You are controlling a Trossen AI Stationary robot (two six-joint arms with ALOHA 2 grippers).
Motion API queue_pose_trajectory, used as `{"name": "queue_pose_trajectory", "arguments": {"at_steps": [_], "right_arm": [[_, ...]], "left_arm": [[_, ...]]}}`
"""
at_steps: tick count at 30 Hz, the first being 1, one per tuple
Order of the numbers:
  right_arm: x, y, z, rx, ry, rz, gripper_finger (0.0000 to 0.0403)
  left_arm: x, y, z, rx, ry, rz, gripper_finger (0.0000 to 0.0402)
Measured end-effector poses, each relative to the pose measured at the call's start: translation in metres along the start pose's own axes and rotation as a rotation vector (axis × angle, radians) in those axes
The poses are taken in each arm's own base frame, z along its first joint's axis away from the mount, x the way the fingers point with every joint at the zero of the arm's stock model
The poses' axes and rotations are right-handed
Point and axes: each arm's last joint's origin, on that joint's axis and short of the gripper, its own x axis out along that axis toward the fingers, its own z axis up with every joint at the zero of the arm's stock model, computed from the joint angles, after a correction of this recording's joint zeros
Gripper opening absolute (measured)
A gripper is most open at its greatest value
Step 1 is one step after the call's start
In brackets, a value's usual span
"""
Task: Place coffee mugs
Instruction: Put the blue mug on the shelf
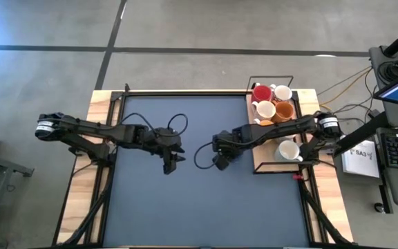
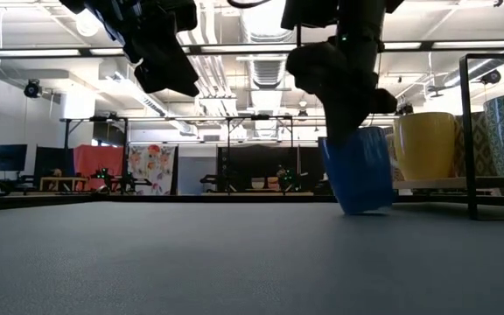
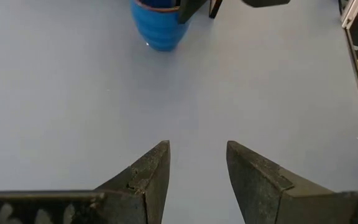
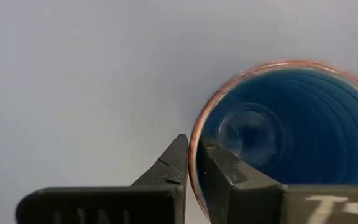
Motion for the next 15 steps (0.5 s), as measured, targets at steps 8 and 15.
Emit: {"name": "queue_pose_trajectory", "arguments": {"at_steps": [8,15], "right_arm": [[-0.0030,-0.0004,-0.0030,-0.399,0.045,0.015,0.0015],[-0.0086,0.0017,-0.0075,-0.850,0.053,0.031,0.0013]], "left_arm": [[0.0000,0.0001,0.0000,0.000,0.000,0.001,0.0141],[0.0000,0.0001,0.0000,0.000,0.000,0.001,0.0141]]}}
